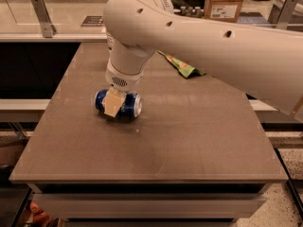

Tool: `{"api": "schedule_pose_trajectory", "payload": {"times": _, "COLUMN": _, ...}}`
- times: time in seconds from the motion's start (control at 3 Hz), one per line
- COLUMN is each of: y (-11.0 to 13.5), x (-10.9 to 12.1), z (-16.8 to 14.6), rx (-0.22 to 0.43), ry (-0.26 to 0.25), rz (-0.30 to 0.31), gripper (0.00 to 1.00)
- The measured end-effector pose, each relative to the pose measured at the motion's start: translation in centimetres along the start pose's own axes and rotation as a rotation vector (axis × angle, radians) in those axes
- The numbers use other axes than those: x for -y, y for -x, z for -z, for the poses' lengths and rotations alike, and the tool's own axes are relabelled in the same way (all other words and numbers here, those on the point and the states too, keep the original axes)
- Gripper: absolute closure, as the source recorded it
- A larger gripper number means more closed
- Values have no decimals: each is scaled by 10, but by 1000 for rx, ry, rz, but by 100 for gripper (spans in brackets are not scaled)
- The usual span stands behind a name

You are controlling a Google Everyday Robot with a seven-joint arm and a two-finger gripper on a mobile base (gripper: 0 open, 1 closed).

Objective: Knock pepsi can over

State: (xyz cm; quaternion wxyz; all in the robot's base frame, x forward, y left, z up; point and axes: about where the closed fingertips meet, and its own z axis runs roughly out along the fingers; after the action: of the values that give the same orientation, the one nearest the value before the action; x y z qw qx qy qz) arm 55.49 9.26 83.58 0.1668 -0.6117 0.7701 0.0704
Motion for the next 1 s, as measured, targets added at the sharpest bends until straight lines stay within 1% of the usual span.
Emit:
{"api": "schedule_pose_trajectory", "payload": {"times": 0.67, "y": 0, "x": -2, "z": 0, "rx": -1, "ry": 0, "rz": 3, "gripper": 12}}
{"api": "schedule_pose_trajectory", "payload": {"times": 1.0, "y": 0, "x": -2, "z": 1, "rx": -1, "ry": 0, "rz": 4, "gripper": 0}}
